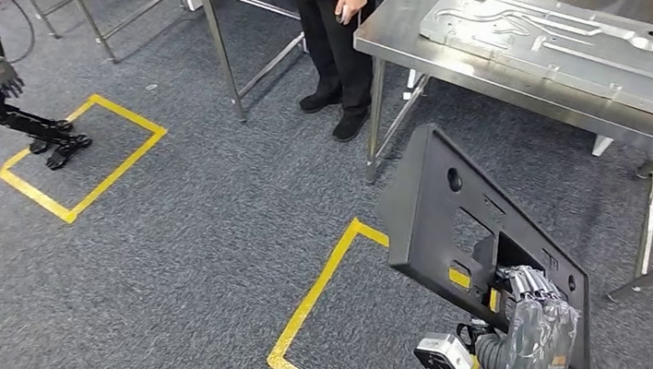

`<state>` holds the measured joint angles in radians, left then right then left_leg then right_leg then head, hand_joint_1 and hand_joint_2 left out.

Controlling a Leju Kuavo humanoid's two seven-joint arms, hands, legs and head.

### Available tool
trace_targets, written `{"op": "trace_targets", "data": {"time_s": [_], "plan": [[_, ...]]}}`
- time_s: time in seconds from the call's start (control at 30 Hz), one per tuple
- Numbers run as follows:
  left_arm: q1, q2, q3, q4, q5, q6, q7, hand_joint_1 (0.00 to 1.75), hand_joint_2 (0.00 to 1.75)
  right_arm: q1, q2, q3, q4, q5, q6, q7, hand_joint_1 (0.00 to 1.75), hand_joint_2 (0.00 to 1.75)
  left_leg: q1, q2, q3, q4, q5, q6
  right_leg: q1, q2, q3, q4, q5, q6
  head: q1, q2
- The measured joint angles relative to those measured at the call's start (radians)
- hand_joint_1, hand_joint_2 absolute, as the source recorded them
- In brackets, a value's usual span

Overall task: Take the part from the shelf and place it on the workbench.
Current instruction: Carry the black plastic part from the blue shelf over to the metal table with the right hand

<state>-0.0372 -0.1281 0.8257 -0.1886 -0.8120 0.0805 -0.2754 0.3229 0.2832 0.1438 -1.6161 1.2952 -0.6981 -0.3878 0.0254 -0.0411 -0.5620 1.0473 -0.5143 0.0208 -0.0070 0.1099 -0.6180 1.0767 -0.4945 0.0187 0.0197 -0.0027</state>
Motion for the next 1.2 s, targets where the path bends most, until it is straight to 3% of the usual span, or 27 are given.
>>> {"op": "trace_targets", "data": {"time_s": [0.07, 0.1, 0.17, 0.2, 0.23, 0.3, 0.37, 0.43, 0.47, 0.53, 0.6, 0.67, 0.7, 0.77, 0.83, 0.9, 0.93, 0.97, 1.03, 1.1, 1.17, 1.2], "plan": [[-0.001, 0.0, 0.001, 0.0, -0.002, 0.0, 0.0, 0.0, 1.75, 0.0, -0.001, 0.0, 0.0, 0.002, 0.0, 0.019, 1.75, 1.75, 0.0, 0.026, 0.005, -0.007, 0.001, 0.009, 0.001, -0.068, -0.043, 0.089, -0.047, 0.008, 0.003, 0.0], [0.0, 0.001, 0.001, 0.0, -0.002, 0.0, 0.0, 0.0, 1.75, -0.001, -0.002, 0.0, 0.0, 0.004, 0.0, 0.027, 1.75, 1.75, -0.001, 0.04, 0.006, -0.008, 0.0, 0.012, 0.0, -0.09, -0.075, 0.151, -0.076, 0.012, 0.003, 0.0], [0.003, 0.001, 0.002, 0.0, -0.005, 0.0, 0.0, 0.0, 1.75, -0.001, -0.004, 0.001, 0.0, 0.007, 0.0, 0.043, 1.75, 1.75, -0.004, 0.069, 0.008, -0.007, -0.004, 0.014, -0.004, -0.105, -0.123, 0.24, -0.099, 0.016, 0.003, 0.0], [0.003, 0.001, 0.003, 0.0, -0.007, 0.0, 0.0, 0.0, 1.75, -0.001, -0.005, 0.004, 0.0, 0.009, 0.0, 0.051, 1.75, 1.75, -0.005, 0.082, 0.01, -0.007, -0.006, 0.014, -0.005, -0.108, -0.12, 0.232, -0.082, 0.014, 0.003, 0.0], [0.002, 0.001, 0.004, 0.0, -0.01, 0.0, 0.001, 0.0, 1.75, -0.001, -0.007, 0.007, 0.001, 0.01, 0.0, 0.061, 1.75, 1.75, -0.006, 0.094, 0.014, -0.008, -0.009, 0.014, -0.004, -0.114, -0.099, 0.19, -0.05, 0.01, 0.003, 0.0], [0.0, 0.0, 0.004, 0.0, -0.013, -0.002, 0.001, 0.0, 1.75, -0.003, -0.012, 0.017, 0.002, 0.012, 0.0, 0.082, 1.75, 1.75, -0.009, 0.115, 0.025, -0.009, -0.016, 0.01, 0.008, -0.158, -0.027, 0.051, 0.01, -0.009, 0.003, 0.0], [-0.001, -0.001, 0.005, 0.0, -0.016, -0.004, 0.002, 0.0, 1.75, -0.007, -0.017, 0.028, 0.002, 0.014, 0.0, 0.1, 1.75, 1.75, -0.011, 0.135, 0.032, -0.013, -0.02, 0.003, 0.024, -0.192, 0.01, -0.024, 0.024, -0.027, 0.003, 0.0], [-0.002, -0.001, 0.005, 0.0, -0.018, -0.007, 0.003, 0.0, 1.75, -0.009, -0.023, 0.037, 0.004, 0.013, 0.0, 0.112, 1.75, 1.75, -0.013, 0.158, 0.04, -0.022, -0.022, -0.006, 0.028, -0.175, 0.01, -0.034, 0.024, -0.035, 0.003, 0.0], [-0.003, -0.001, 0.005, 0.0, -0.018, -0.007, 0.003, 0.0, 1.75, -0.008, -0.025, 0.04, 0.005, 0.012, -0.001, 0.116, 1.75, 1.75, -0.013, 0.156, 0.045, -0.022, -0.026, -0.011, 0.024, -0.162, 0.016, -0.044, 0.028, -0.037, 0.003, 0.0], [-0.005, 0.0, 0.005, 0.0, -0.019, -0.009, 0.003, 0.0, 1.75, -0.01, -0.027, 0.047, 0.007, 0.011, -0.001, 0.122, 1.75, 1.75, -0.013, 0.114, 0.033, 0.022, -0.058, -0.017, 0.013, -0.139, 0.031, -0.066, 0.036, -0.044, 0.003, 0.0], [-0.003, 0.002, 0.005, 0.0, -0.02, -0.01, 0.005, 0.0, 1.75, -0.013, -0.03, 0.054, 0.009, 0.009, -0.002, 0.127, 1.75, 1.75, -0.011, 0.061, -0.026, 0.143, -0.118, -0.02, 0.007, -0.116, 0.038, -0.074, 0.038, -0.05, 0.002, 0.0], [0.002, 0.002, 0.005, 0.0, -0.02, -0.01, 0.007, 0.0, 1.75, -0.015, -0.033, 0.058, 0.011, 0.008, -0.002, 0.131, 1.75, 1.75, -0.009, 0.046, -0.085, 0.244, -0.146, -0.026, 0.006, -0.087, 0.039, -0.072, 0.036, -0.051, 0.002, 0.0], [0.004, 0.003, 0.006, 0.0, -0.02, -0.01, 0.008, 0.0, 1.75, -0.015, -0.035, 0.06, 0.013, 0.007, -0.002, 0.132, 1.75, 1.75, -0.007, 0.045, -0.093, 0.248, -0.131, -0.03, 0.004, -0.071, 0.04, -0.069, 0.035, -0.049, 0.002, 0.0], [0.004, 0.004, 0.006, 0.0, -0.021, -0.01, 0.008, 0.0, 1.75, -0.014, -0.037, 0.063, 0.016, 0.005, -0.002, 0.137, 1.75, 1.75, 0.0, 0.033, -0.06, 0.152, -0.054, -0.036, -0.001, -0.042, 0.041, -0.057, 0.027, -0.041, 0.002, 0.0], [0.003, 0.004, 0.006, 0.0, -0.021, -0.011, 0.008, 0.0, 1.75, -0.015, -0.039, 0.066, 0.017, 0.002, -0.002, 0.143, 1.75, 1.75, 0.008, -0.016, -0.017, 0.042, -0.006, -0.037, -0.002, -0.017, 0.031, -0.033, 0.015, -0.028, 0.002, 0.0], [0.002, 0.004, 0.006, 0.0, -0.022, -0.012, 0.009, 0.0, 1.75, -0.016, -0.042, 0.069, 0.018, 0.0, -0.002, 0.149, 1.75, 1.75, 0.008, -0.043, -0.006, 0.011, -0.006, -0.029, -0.003, 0.005, 0.016, -0.019, 0.012, -0.014, 0.003, 0.0], [0.002, 0.004, 0.006, 0.0, -0.023, -0.012, 0.009, 0.0, 1.75, -0.016, -0.044, 0.071, 0.018, -0.001, -0.002, 0.152, 1.75, 1.75, 0.006, -0.032, -0.006, 0.011, -0.005, -0.022, -0.005, 0.017, 0.011, -0.018, 0.014, -0.009, 0.003, 0.0], [0.002, 0.004, 0.006, 0.0, -0.023, -0.012, 0.009, 0.0, 1.75, -0.015, -0.046, 0.073, 0.018, -0.002, -0.002, 0.156, 1.75, 1.75, 0.007, -0.02, -0.004, 0.008, -0.003, -0.016, -0.007, 0.019, 0.009, -0.018, 0.014, -0.004, 0.003, 0.0], [0.001, 0.003, 0.006, 0.0, -0.023, -0.012, 0.009, 0.0, 1.75, -0.017, -0.049, 0.076, 0.018, -0.003, -0.002, 0.159, 1.75, 1.75, 0.01, 0.006, 0.003, -0.002, 0.0, -0.003, -0.005, -0.023, -0.008, 0.017, -0.005, 0.006, 0.004, 0.0], [0.003, 0.004, 0.007, -0.001, -0.023, -0.011, 0.009, 0.0, 1.75, -0.019, -0.053, 0.08, 0.019, -0.003, -0.002, 0.161, 1.75, 1.75, 0.008, 0.034, 0.009, -0.007, -0.001, 0.007, -0.005, -0.084, -0.062, 0.122, -0.055, 0.015, 0.005, 0.0], [0.005, 0.005, 0.008, -0.001, -0.023, -0.011, 0.009, 0.0, 1.75, -0.02, -0.055, 0.083, 0.021, -0.003, -0.002, 0.162, 1.75, 1.75, 0.005, 0.062, 0.012, -0.007, -0.006, 0.01, -0.01, -0.104, -0.121, 0.226, -0.089, 0.02, 0.005, 0.0], [0.005, 0.005, 0.008, -0.001, -0.023, -0.011, 0.009, 0.0, 1.75, -0.02, -0.056, 0.083, 0.023, -0.004, -0.002, 0.162, 1.75, 1.75, 0.005, 0.076, 0.014, -0.007, -0.009, 0.009, -0.011, -0.107, -0.131, 0.239, -0.081, 0.021, 0.005, 0.0]]}}
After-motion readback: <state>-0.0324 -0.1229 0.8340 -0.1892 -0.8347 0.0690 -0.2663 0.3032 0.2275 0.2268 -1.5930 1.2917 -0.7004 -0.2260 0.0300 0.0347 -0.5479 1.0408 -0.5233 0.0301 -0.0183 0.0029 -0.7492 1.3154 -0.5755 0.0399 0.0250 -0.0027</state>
